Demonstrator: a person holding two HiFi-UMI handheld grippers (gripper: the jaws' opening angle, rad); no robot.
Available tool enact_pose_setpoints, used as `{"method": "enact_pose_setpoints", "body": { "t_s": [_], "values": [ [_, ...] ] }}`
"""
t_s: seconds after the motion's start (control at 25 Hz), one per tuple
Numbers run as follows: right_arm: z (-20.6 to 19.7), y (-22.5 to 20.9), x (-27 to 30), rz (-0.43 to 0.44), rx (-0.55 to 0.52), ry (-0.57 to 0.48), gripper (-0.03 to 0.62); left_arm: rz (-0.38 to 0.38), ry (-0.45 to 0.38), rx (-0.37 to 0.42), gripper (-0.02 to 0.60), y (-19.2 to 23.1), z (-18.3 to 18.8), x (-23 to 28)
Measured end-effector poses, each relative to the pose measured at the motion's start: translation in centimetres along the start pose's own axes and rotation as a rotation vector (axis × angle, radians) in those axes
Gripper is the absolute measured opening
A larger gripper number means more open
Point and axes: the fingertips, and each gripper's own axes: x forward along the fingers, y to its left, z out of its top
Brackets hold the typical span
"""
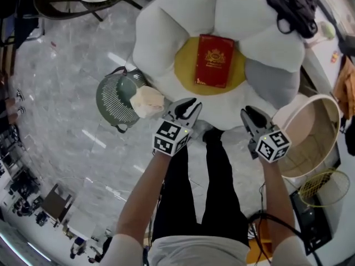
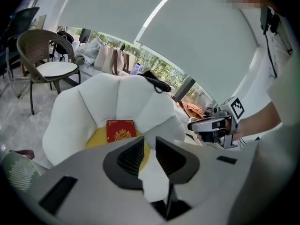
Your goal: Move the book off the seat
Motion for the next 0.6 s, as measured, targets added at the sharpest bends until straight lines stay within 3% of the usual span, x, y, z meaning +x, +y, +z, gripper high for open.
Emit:
{"method": "enact_pose_setpoints", "body": {
  "t_s": [0.6],
  "values": [
    [-10.3,-9.3,13.1,-0.043,0.028,0.096,0.156,0.021,0.141,-0.062,0.138,9.4,-11.3,12.3]
  ]
}}
